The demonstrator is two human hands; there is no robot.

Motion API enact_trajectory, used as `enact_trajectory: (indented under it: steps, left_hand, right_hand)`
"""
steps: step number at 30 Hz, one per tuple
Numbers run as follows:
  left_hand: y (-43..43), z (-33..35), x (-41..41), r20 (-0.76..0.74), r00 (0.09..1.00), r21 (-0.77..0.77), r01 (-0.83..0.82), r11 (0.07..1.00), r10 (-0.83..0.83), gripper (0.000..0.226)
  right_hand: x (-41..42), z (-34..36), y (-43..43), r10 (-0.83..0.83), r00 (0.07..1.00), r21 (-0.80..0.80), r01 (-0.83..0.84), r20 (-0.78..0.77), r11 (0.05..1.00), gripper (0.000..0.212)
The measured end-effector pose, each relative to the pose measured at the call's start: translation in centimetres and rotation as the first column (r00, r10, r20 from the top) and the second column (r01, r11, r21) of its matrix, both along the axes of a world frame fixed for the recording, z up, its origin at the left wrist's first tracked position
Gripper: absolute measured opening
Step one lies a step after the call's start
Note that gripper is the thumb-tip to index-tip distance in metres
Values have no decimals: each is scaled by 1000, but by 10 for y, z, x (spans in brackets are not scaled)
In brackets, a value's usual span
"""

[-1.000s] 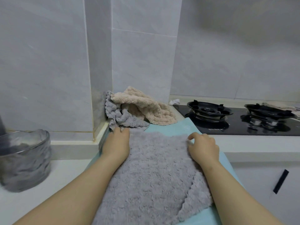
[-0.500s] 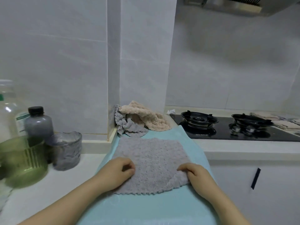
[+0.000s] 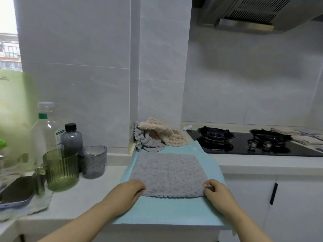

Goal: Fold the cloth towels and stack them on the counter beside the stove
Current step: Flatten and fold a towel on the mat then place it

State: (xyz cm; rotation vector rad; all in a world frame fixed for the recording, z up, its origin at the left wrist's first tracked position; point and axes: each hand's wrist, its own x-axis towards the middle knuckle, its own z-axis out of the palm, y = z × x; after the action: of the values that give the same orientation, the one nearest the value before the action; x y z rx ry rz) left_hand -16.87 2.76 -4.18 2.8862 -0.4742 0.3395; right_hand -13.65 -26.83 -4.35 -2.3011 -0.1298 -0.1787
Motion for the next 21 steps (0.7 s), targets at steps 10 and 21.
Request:
enact_trajectory:
  steps: [10, 21]
  left_hand:
    - [-33, 16, -3, 160, 984, 438, -140, 888, 77, 48]
    - [-11, 72, -4, -452, 890, -130, -140, 982, 67, 22]
  right_hand:
    - [-15, 22, -10, 67, 989, -73, -77, -135, 994, 15]
    - [-21, 68, -13, 176, 898, -86, -229, -404, 970, 28]
